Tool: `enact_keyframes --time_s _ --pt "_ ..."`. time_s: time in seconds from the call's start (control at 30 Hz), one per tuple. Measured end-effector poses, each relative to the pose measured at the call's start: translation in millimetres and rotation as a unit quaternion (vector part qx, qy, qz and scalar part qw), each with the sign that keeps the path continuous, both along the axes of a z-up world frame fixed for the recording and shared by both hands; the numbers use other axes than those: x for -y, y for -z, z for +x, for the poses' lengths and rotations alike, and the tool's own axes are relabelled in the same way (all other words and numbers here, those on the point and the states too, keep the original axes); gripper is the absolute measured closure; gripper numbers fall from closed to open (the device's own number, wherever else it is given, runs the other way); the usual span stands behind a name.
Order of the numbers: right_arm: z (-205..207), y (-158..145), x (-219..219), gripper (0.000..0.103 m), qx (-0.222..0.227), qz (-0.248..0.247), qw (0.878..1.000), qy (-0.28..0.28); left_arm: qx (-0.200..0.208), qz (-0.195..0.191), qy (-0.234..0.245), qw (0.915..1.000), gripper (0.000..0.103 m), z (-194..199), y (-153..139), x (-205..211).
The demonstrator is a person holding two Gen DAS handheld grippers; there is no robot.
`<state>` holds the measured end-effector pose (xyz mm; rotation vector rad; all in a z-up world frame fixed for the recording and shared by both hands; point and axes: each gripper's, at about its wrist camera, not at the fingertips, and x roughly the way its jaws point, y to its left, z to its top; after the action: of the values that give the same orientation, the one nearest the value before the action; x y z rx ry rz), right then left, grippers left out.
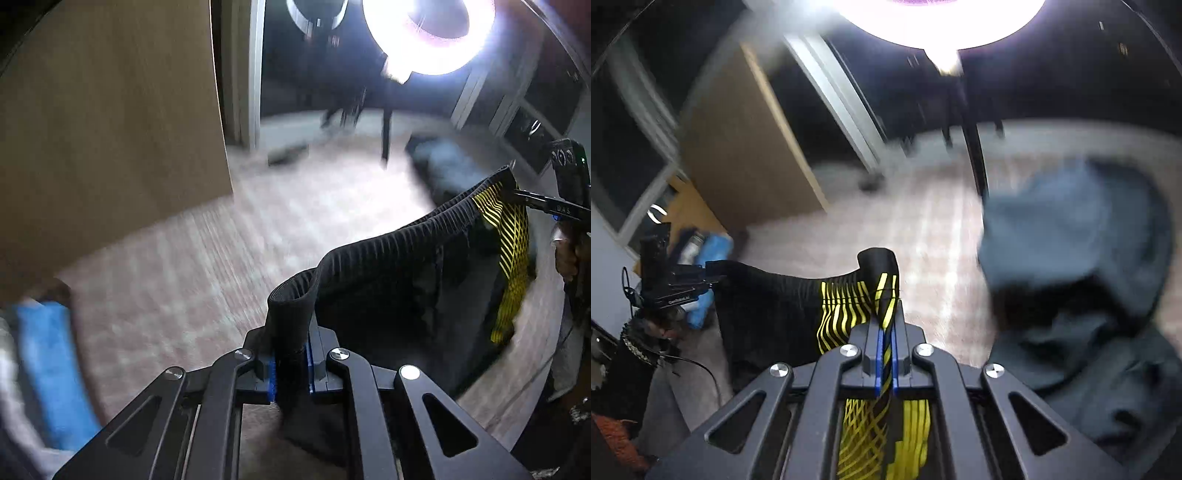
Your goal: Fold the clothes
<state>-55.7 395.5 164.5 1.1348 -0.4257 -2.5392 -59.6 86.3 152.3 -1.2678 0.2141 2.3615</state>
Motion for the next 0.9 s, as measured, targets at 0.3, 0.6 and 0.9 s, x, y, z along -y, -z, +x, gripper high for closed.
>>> enact_keyframes --time_s 0.3,0.6,0.9 --pt "97 -196 27 0.1 -0.22 0.031 0.975 -0.005 -0.181 0.004 -0.004 0.9834 0.093 83 -188 24" --pt "211 -276 58 0.1 -0.318 0.066 0.946 -0.009 -0.283 -0.04 0.006 0.9584 0.093 201 -284 29" --pt "257 -303 78 0.1 -0.361 0.084 0.929 -0.015 -0.303 -0.074 -0.008 0.95 0.089 233 -314 42"
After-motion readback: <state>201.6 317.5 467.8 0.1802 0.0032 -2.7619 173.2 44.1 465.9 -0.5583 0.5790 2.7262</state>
